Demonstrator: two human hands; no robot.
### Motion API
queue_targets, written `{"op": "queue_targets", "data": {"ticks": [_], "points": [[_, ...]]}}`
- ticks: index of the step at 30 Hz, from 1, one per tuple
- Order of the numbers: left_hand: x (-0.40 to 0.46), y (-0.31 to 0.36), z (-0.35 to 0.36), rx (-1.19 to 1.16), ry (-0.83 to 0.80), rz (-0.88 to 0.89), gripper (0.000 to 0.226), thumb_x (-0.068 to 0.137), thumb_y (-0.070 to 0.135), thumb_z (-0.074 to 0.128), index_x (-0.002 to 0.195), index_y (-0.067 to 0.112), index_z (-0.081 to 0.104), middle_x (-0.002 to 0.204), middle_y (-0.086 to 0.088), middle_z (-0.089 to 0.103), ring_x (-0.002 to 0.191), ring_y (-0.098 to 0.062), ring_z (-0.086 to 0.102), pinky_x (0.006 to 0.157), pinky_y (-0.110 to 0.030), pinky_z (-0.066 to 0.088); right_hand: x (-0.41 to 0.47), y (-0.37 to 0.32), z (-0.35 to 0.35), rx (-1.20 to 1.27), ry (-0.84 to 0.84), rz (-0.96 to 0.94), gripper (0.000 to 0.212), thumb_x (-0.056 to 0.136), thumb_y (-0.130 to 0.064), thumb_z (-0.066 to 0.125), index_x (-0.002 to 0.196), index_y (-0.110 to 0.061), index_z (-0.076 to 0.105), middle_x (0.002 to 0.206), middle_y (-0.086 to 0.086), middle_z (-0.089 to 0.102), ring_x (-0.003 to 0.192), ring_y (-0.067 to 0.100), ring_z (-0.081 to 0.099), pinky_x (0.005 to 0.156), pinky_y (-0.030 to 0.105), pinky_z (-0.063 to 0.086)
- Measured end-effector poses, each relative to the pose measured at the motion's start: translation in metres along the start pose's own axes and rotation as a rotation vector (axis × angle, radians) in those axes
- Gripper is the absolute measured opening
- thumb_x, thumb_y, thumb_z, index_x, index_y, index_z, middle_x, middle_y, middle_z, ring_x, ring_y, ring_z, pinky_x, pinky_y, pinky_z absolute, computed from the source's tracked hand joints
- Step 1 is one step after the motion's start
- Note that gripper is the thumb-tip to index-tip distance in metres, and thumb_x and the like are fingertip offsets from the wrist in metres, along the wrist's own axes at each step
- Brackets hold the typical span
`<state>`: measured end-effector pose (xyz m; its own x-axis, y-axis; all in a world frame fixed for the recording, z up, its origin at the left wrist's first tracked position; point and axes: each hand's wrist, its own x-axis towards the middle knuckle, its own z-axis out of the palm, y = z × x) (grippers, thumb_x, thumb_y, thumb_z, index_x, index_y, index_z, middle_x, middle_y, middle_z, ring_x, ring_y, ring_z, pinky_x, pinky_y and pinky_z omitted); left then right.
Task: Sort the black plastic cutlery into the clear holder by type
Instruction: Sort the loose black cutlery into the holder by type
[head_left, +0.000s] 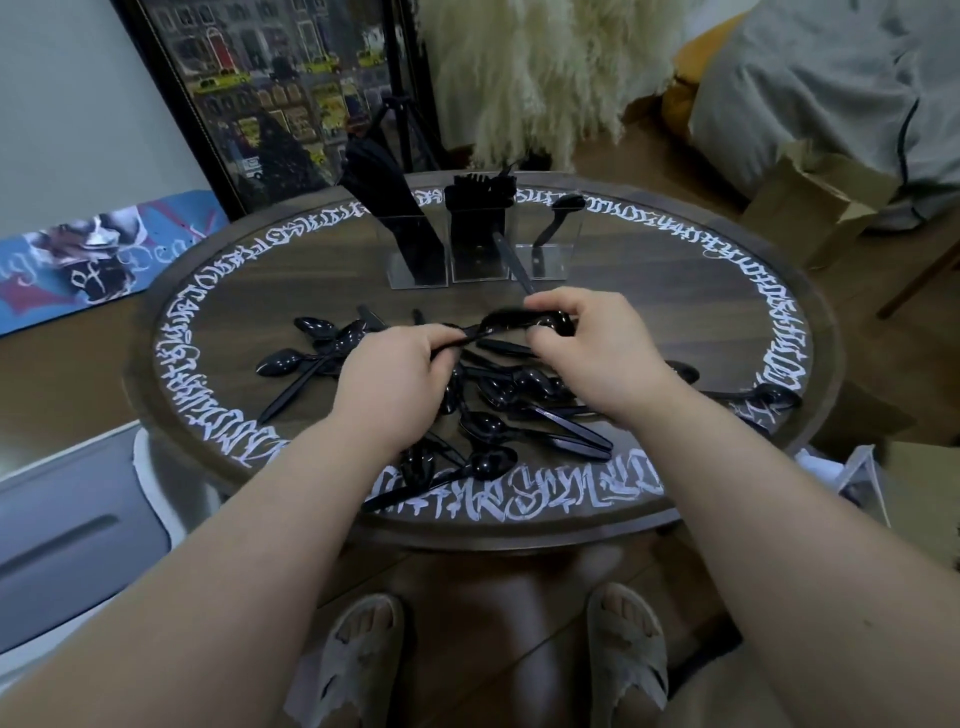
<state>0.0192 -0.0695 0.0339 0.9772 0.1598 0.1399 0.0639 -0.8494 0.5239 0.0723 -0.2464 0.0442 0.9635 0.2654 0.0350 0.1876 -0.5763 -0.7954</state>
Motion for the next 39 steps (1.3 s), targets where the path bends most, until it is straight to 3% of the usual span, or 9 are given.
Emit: {"op": "queue_targets", "data": {"ticks": [3,6,10,14,19,24,28,33,39], "points": [[0.010,0.002,-0.002,-0.183,-0.016,-0.054,0.019,0.096,0.023,0.053,0.102,0.026,0.071,0.085,-0.002,0.072,0.080,-0.023,0.065,0.075,-0.038,0.053,0.007,0.003,0.004,-0.042,0.058,0.012,0.030,0.090,-0.021,0.057,0.119,-0.020,0.064,0.094,-0.007,0.061,0.057,-0.002,0.045,0.068,0.021,0.039],[0.013,-0.001,-0.003,-0.260,-0.047,-0.080,0.018,0.097,0.021,0.052,0.096,0.024,0.070,0.086,-0.007,0.072,0.083,-0.028,0.066,0.080,-0.044,0.054,0.011,0.004,0.006,-0.059,0.093,0.033,0.028,0.092,-0.021,0.056,0.119,-0.020,0.063,0.099,-0.005,0.062,0.057,0.002,0.047,0.066,0.023,0.040],[0.016,-0.004,-0.006,-0.250,-0.033,-0.098,0.018,0.097,0.023,0.051,0.092,0.030,0.067,0.079,-0.002,0.069,0.066,-0.019,0.060,0.063,-0.031,0.048,0.012,0.004,0.007,-0.145,0.090,0.023,0.029,0.096,-0.014,0.049,0.120,-0.024,0.061,0.099,-0.009,0.060,0.071,0.006,0.055,0.069,0.019,0.040],[0.019,-0.007,-0.008,-0.443,-0.016,-0.159,0.023,0.096,0.017,0.052,0.086,0.035,0.063,0.086,0.010,0.071,0.083,-0.008,0.067,0.084,-0.031,0.055,0.010,0.002,0.010,-0.097,0.086,0.007,0.032,0.095,-0.013,0.051,0.123,-0.026,0.057,0.120,-0.011,0.060,0.092,0.009,0.054,0.081,0.019,0.039],[0.018,-0.006,-0.013,-0.490,-0.028,-0.132,0.019,0.097,0.018,0.052,0.099,0.029,0.067,0.079,0.009,0.070,0.072,-0.003,0.062,0.071,-0.018,0.051,0.013,-0.006,0.010,0.158,0.189,0.031,0.023,0.091,-0.010,0.052,0.098,-0.027,0.067,0.083,-0.006,0.065,0.065,0.014,0.057,0.053,0.022,0.045],[0.013,-0.005,-0.014,-0.361,-0.176,-0.079,0.020,0.098,0.020,0.050,0.096,0.030,0.067,0.077,0.010,0.068,0.069,-0.002,0.060,0.069,-0.016,0.047,0.009,-0.017,0.012,0.269,0.164,-0.052,0.016,0.087,-0.021,0.063,0.097,-0.031,0.070,0.086,-0.013,0.069,0.081,0.010,0.065,0.080,0.034,0.056],[0.009,-0.004,-0.017,-0.353,-0.229,-0.075,0.022,0.099,0.023,0.047,0.092,0.021,0.068,0.079,0.010,0.068,0.071,-0.002,0.062,0.071,-0.019,0.046,0.013,-0.015,0.015,0.210,0.248,-0.049,0.010,0.086,-0.028,0.067,0.077,-0.032,0.065,0.076,-0.010,0.065,0.078,0.017,0.066,0.077,0.045,0.056],[0.013,-0.007,-0.025,-0.133,0.020,-0.068,0.031,0.100,0.033,0.041,0.112,0.023,0.068,0.104,0.003,0.049,0.094,-0.011,0.049,0.079,-0.023,0.034,0.015,-0.013,0.013,0.187,0.280,0.002,0.012,0.087,-0.027,0.065,0.075,-0.025,0.066,0.068,-0.009,0.061,0.074,0.017,0.060,0.072,0.036,0.053],[0.015,-0.012,-0.032,-0.306,0.226,-0.111,0.019,0.096,0.024,0.053,0.101,0.034,0.068,0.078,0.007,0.064,0.071,-0.010,0.059,0.072,-0.024,0.046,0.014,-0.012,0.009,0.140,0.310,0.067,0.011,0.088,-0.024,0.061,0.079,-0.021,0.066,0.066,-0.005,0.062,0.062,0.017,0.058,0.067,0.038,0.053]]}}
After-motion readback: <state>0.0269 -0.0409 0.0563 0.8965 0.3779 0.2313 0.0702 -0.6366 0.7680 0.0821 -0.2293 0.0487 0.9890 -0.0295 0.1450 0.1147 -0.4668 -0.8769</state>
